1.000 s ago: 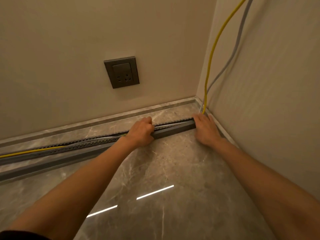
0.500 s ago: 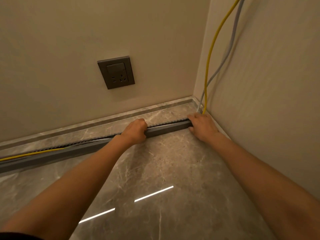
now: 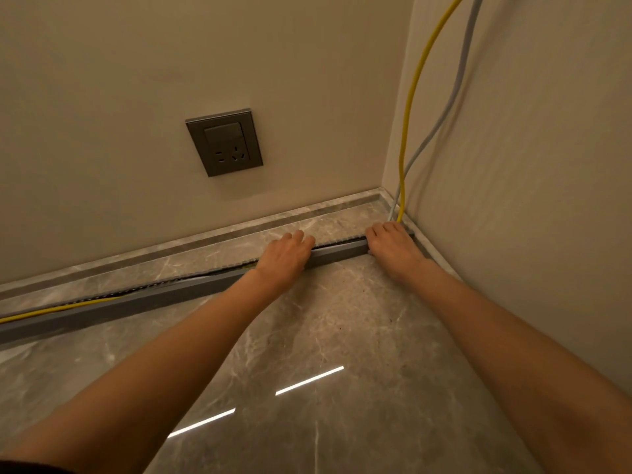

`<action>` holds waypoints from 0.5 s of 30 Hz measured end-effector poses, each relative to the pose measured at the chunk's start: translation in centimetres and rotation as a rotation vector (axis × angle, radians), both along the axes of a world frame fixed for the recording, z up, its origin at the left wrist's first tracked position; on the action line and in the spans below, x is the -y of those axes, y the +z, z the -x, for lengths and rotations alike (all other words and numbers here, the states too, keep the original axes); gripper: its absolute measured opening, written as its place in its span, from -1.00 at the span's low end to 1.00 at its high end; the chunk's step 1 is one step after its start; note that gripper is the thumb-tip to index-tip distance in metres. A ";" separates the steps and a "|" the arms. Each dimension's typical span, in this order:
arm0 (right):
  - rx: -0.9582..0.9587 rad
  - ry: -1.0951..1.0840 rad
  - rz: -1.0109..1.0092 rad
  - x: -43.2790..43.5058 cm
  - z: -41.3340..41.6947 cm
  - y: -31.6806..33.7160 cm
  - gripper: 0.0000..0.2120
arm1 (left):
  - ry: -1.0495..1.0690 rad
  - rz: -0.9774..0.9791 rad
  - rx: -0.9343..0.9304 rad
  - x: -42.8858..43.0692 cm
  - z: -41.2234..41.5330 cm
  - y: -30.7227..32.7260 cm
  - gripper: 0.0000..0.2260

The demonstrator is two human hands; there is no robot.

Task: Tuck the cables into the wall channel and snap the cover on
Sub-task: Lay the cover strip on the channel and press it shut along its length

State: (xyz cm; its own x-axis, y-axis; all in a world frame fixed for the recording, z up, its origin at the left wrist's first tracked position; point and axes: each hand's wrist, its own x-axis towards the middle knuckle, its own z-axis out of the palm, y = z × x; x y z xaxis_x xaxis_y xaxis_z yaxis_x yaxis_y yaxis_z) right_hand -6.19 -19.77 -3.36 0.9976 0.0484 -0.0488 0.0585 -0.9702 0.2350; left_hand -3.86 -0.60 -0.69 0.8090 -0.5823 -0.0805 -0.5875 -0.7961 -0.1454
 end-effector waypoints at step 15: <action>-0.035 0.073 -0.061 0.7 -0.2 0.2 -0.62 | -0.132 -0.121 0.131 2.2 0.4 -1.1 -0.70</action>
